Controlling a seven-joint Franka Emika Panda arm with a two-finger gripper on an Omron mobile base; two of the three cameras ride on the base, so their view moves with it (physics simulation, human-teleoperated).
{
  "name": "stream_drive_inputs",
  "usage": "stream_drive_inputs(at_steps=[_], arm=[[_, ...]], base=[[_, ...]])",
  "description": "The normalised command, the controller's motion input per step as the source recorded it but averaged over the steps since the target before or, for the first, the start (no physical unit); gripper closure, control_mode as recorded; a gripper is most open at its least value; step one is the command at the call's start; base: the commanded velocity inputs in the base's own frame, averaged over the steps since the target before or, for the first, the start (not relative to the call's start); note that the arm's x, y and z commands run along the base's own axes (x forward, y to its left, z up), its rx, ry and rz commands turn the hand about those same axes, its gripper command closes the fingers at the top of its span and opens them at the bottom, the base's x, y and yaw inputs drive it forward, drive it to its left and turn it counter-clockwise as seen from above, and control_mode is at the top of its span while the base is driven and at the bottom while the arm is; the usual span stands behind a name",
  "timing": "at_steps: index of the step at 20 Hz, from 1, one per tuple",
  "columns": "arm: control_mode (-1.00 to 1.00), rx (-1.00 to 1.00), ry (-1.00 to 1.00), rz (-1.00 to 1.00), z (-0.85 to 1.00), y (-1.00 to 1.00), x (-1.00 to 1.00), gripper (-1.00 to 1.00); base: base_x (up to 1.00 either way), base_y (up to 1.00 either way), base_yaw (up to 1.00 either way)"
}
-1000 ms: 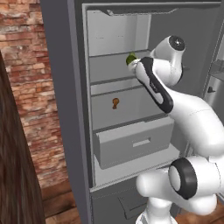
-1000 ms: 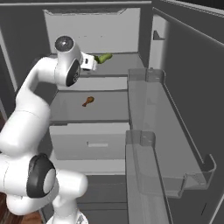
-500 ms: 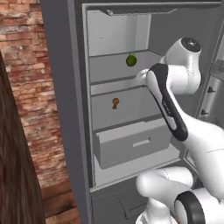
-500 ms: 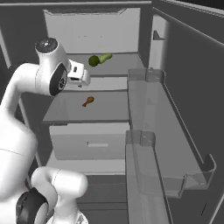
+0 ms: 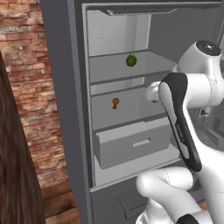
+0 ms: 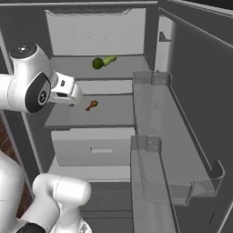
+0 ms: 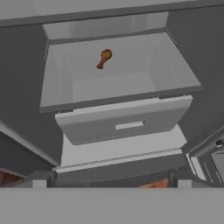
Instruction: Transport the chicken drumstick and lime to the fridge. Place the chicken drumstick on the rack containing meat and place the lime on the rack containing the vegetable, ensuring meats and vegetables are on different racks.
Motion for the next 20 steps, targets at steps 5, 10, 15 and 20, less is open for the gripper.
stream_drive_inputs(at_steps=[5, 10, 15, 20], arm=[[-1.00, 0.00, 0.00, 0.00, 0.00, 0.00, -1.00, -1.00], [-1.00, 0.00, 0.00, 0.00, 0.00, 0.00, -0.94, -1.00], [1.00, 0.00, 0.00, 0.00, 0.02, 0.00, -0.73, -1.00], [1.00, 0.00, 0.00, 0.00, 0.00, 0.00, 0.00, -1.00]], base=[[0.00, 0.00, 0.00], [0.00, 0.00, 0.00], [-0.20, 0.01, 0.00], [-1.00, 0.11, 0.00]])
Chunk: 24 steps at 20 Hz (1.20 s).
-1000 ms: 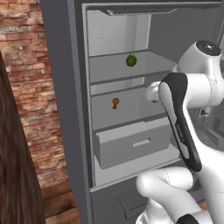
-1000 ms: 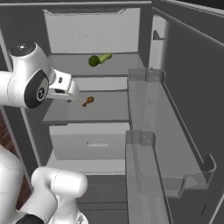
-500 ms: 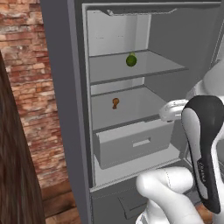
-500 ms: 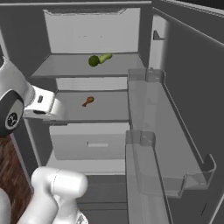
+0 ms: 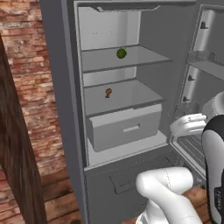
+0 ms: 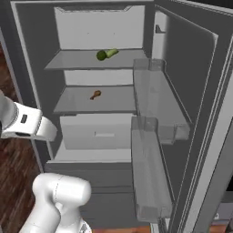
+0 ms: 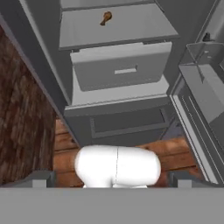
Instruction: Transport the chicken drumstick and lime to the fridge. Place the chicken drumstick on the rack containing meat and place the lime on the rack containing the vegetable, ensuring meats and vegetables are on different racks.
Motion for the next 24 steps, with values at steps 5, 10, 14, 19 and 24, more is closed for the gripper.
stream_drive_inputs(at_steps=[5, 10, 14, 19, 24], arm=[[1.00, 0.00, 0.00, 0.00, 0.00, 0.00, 0.00, -1.00], [1.00, 0.00, 0.00, 0.00, 0.00, 0.00, 0.00, -1.00], [1.00, 0.00, 0.00, 0.00, 0.00, 0.00, 0.00, -1.00], [1.00, 0.00, 0.00, 0.00, 0.00, 0.00, 0.00, -1.00], [1.00, 0.00, 0.00, 0.00, 0.00, 0.00, 0.00, -1.00]], base=[[-1.00, 0.19, 0.00], [-1.00, 0.25, 0.00], [-1.00, 0.00, 0.00], [-1.00, -0.65, 0.01], [-0.91, -1.00, -0.01]])
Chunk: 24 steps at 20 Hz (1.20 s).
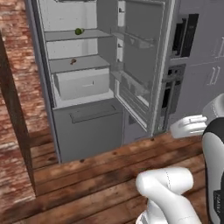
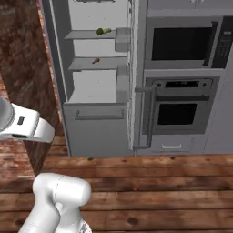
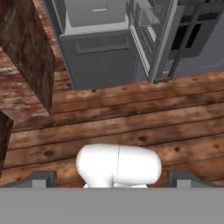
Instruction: Transport the chicken drumstick and lime to the fridge. Place the chicken drumstick on the rack containing meat and place the lime on the rack containing the vegetable, ensuring meats and vegetables are on different racks.
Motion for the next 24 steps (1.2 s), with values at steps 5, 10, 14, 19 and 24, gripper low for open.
stream_drive_inputs(at_steps=[5, 10, 14, 19, 24], arm=[[1.00, 0.00, 0.00, 0.00, 0.00, 0.00, 0.00, -1.00], [1.00, 0.00, 0.00, 0.00, 0.00, 0.00, 0.00, -1.00], [1.00, 0.00, 0.00, 0.00, 0.00, 0.00, 0.00, -1.00], [1.00, 0.00, 0.00, 0.00, 0.00, 0.00, 0.00, -1.00], [1.00, 0.00, 0.00, 0.00, 0.00, 0.00, 0.00, -1.00]], base=[[-0.22, -0.94, -0.54], [-0.05, -0.33, -0.87], [-0.89, 0.63, -0.69], [-1.00, 0.06, -0.30], [-0.65, -1.00, -0.02]])
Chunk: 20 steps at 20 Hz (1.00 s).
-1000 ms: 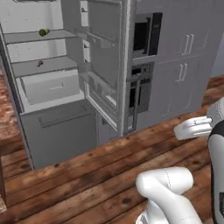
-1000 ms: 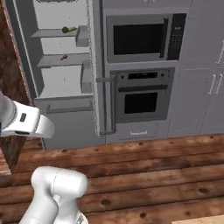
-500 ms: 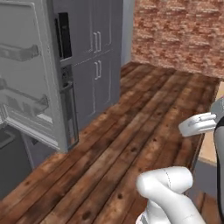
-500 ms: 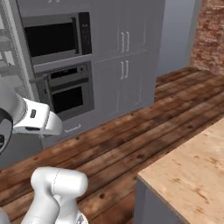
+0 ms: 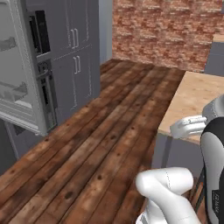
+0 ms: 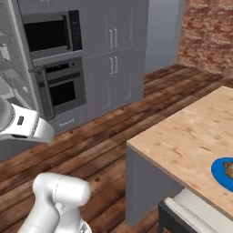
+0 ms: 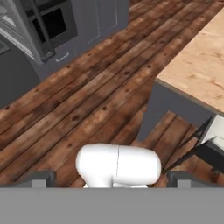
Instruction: Transport the chicken drumstick and lime to the fridge. Place the chicken drumstick on the rack containing meat and place the lime on the rack containing the vegetable, ensuring meats and vegetables are on different racks.
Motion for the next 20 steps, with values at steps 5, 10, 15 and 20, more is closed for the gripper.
stream_drive_inputs(at_steps=[5, 10, 15, 20], arm=[[1.00, 0.00, 0.00, 0.00, 0.00, 0.00, 0.00, -1.00], [1.00, 0.00, 0.00, 0.00, 0.00, 0.00, 0.00, -1.00], [1.00, 0.00, 0.00, 0.00, 0.00, 0.00, 0.00, -1.00], [1.00, 0.00, 0.00, 0.00, 0.00, 0.00, 0.00, -1.00]], base=[[-0.75, -1.00, 0.00], [-0.15, -1.00, 0.13], [0.28, -1.00, 0.29], [0.99, -0.90, 0.20]])
